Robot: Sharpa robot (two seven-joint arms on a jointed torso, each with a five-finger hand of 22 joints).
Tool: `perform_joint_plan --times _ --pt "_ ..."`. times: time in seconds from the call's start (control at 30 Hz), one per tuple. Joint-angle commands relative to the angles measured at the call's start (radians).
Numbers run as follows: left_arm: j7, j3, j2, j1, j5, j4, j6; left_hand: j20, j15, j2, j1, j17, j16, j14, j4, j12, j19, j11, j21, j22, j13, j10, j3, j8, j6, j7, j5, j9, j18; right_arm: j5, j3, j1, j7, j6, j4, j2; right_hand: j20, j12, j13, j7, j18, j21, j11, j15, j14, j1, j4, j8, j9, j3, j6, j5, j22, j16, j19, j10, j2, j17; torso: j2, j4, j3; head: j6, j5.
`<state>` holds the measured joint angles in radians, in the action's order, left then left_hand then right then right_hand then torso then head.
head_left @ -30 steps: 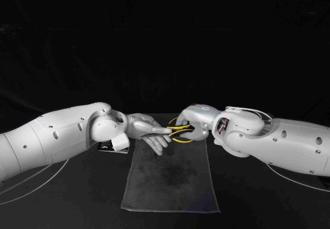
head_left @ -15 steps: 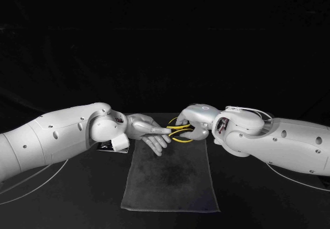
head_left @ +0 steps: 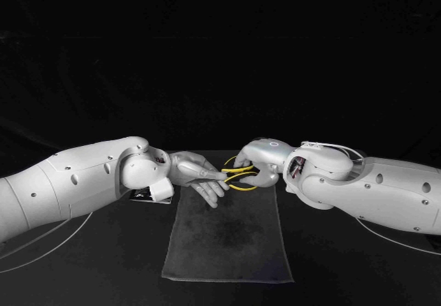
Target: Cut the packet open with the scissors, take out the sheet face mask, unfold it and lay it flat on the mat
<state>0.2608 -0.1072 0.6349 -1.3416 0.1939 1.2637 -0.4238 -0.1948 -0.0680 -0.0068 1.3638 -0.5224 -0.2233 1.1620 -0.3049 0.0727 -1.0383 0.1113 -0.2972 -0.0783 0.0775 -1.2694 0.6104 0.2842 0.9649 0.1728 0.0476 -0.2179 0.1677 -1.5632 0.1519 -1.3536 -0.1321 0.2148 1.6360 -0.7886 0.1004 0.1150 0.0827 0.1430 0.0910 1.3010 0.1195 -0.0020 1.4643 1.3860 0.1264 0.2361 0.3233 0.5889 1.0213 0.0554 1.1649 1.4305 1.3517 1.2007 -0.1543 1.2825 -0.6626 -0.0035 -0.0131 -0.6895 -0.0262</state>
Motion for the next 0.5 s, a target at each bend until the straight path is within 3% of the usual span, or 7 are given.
perform_joint_plan --times 0.03,0.13,0.33,0.4,0.5 --pt "-0.010 -0.001 0.002 -0.001 -0.017 0.000 -0.021 -0.001 0.000 0.003 -0.015 -0.002 0.005 0.004 0.020 -0.003 -0.001 0.000 -0.005 -0.001 0.001 -0.008 0.040 0.005 0.002 0.000 0.003 -0.002 0.015 -0.015 -0.001 0.000 -0.003 -0.008 -0.004 -0.003 0.000 0.004 0.001 0.001 -0.003 -0.007 -0.048 -0.003 0.051 -0.003 -0.004 0.003 0.002 0.003 0.004 0.001 -0.002 0.003 -0.006 0.055 0.001 0.000 0.000 0.0002 0.0003 -0.002 0.000" --pt "-0.012 -0.003 0.002 -0.001 -0.021 0.000 -0.026 -0.001 0.000 0.004 -0.019 -0.004 0.005 0.005 0.019 -0.002 -0.001 0.000 -0.005 -0.001 0.001 -0.008 0.046 0.007 0.002 0.000 0.003 -0.004 0.015 -0.015 -0.001 0.001 -0.001 0.004 -0.005 -0.002 0.003 -0.014 -0.002 0.011 0.005 -0.036 -0.039 0.003 0.043 -0.015 -0.009 -0.007 0.002 0.003 -0.021 0.000 -0.039 -0.012 -0.030 0.036 -0.016 -0.029 -0.001 0.0002 -0.0001 -0.002 -0.001" --pt "-0.014 -0.005 0.003 -0.001 -0.025 0.000 -0.040 -0.001 0.000 0.004 -0.027 -0.006 0.006 0.004 0.019 -0.002 0.000 0.000 -0.005 -0.001 0.002 -0.009 0.057 0.009 0.002 0.000 0.003 -0.006 0.015 -0.010 -0.001 0.001 0.008 0.042 -0.009 -0.003 0.020 -0.047 -0.009 0.030 0.039 -0.170 -0.018 0.021 0.002 -0.044 -0.010 -0.047 -0.008 -0.001 -0.090 0.008 -0.203 -0.090 -0.139 -0.011 -0.062 -0.157 0.000 -0.0002 -0.0002 -0.003 -0.001" --pt "-0.014 -0.006 0.003 -0.001 -0.026 0.000 -0.044 -0.001 0.000 0.004 -0.029 -0.007 0.006 0.004 0.019 -0.002 0.000 0.000 -0.005 -0.001 0.002 -0.009 0.058 0.010 0.002 0.000 0.003 -0.006 0.015 -0.002 -0.001 0.001 0.013 0.059 -0.010 -0.004 0.030 -0.051 -0.015 0.039 0.070 -0.310 -0.006 0.032 -0.057 -0.053 -0.011 -0.062 -0.010 -0.008 -0.109 0.009 -0.362 -0.188 -0.248 -0.054 -0.078 -0.296 0.000 -0.0001 -0.0003 -0.003 -0.001" --pt "-0.013 -0.008 0.003 -0.001 -0.028 0.000 -0.050 -0.001 0.000 0.004 -0.030 -0.007 0.006 0.005 0.019 -0.002 0.000 0.000 -0.005 -0.001 0.002 -0.009 0.060 0.010 0.002 0.000 0.003 -0.007 0.015 0.021 -0.001 0.001 0.026 0.079 -0.009 -0.007 0.033 -0.049 -0.013 0.034 0.092 -0.424 -0.007 0.031 -0.101 -0.057 -0.016 -0.080 -0.014 -0.026 -0.135 0.009 -0.478 -0.269 -0.318 -0.077 -0.088 -0.402 0.000 0.0003 0.0001 -0.003 -0.002"
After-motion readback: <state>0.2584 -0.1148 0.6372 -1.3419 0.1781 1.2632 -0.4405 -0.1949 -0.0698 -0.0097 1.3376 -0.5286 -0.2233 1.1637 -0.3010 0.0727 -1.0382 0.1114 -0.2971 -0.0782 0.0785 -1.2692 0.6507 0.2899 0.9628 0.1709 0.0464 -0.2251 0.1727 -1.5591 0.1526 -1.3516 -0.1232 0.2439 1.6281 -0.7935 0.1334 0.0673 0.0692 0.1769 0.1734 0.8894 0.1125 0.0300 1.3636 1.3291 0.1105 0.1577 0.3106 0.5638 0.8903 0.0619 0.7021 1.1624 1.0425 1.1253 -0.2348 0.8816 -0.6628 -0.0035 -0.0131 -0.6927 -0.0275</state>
